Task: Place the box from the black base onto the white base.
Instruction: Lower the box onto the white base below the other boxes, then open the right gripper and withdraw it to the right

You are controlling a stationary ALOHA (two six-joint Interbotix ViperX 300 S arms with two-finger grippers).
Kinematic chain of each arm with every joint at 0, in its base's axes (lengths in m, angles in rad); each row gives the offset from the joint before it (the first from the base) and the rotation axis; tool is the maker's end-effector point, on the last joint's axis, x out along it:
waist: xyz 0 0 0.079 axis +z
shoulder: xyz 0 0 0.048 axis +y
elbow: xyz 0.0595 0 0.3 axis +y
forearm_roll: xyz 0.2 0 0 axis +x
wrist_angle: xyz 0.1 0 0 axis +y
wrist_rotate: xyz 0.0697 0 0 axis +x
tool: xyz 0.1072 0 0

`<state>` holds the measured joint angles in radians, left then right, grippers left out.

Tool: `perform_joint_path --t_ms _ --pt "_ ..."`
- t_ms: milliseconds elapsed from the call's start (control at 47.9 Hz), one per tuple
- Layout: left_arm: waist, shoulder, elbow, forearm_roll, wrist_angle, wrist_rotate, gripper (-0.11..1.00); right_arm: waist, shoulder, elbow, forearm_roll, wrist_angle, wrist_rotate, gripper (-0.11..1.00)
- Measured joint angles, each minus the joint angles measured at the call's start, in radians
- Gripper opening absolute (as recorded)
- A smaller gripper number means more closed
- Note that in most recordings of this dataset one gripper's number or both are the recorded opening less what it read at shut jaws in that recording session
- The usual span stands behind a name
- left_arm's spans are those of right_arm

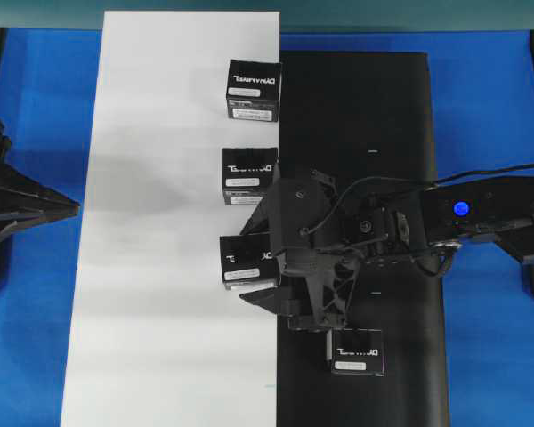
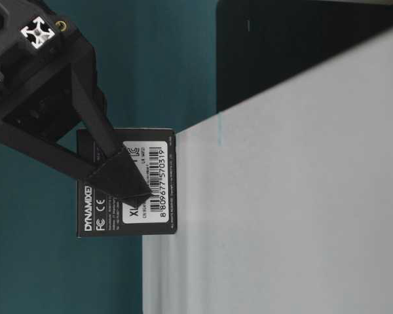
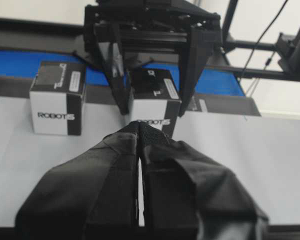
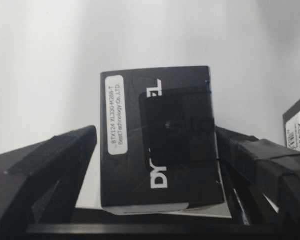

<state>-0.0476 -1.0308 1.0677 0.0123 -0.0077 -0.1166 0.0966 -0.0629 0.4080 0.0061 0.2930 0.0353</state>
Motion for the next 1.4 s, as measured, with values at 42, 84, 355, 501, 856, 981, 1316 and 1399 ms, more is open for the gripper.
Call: perform_joint_path --t_ms 42,84,355,501,856,981,1316,1399 --pt "0.000 0.000 0.000 0.000 0.000 0.000 0.00 0.000 0.002 -0.002 0.000 0.000 0.000 0.99" --pt "-0.003 0.000 0.000 0.000 0.000 0.000 0.00 -0.002 0.000 0.000 0.000 0.000 0.000 0.99" --pt "-0.003 0.000 0.000 0.000 0.000 0.000 0.00 -0.003 -0.002 -0.002 0.000 -0.005 0.000 0.99" --pt "-0.003 0.002 0.000 0.000 0.000 -0.005 0.00 -0.006 -0.014 0.005 0.000 -0.012 0.000 0.99" --pt "-0.003 -0.018 0.000 0.000 0.061 -0.080 0.00 -0.008 -0.141 0.060 0.002 -0.020 0.000 0.99" --pt "-0.005 -0.037 0.000 0.002 0.064 -0.081 0.00 -0.008 -0.201 0.097 0.000 -0.018 0.000 0.99" --pt "-0.006 -0.051 0.000 0.000 0.067 -0.081 0.00 -0.006 -0.357 0.222 0.002 -0.020 0.000 0.99" --pt "-0.006 -0.052 0.000 0.000 0.067 -0.081 0.00 -0.008 -0.388 0.255 0.002 -0.020 0.002 0.99"
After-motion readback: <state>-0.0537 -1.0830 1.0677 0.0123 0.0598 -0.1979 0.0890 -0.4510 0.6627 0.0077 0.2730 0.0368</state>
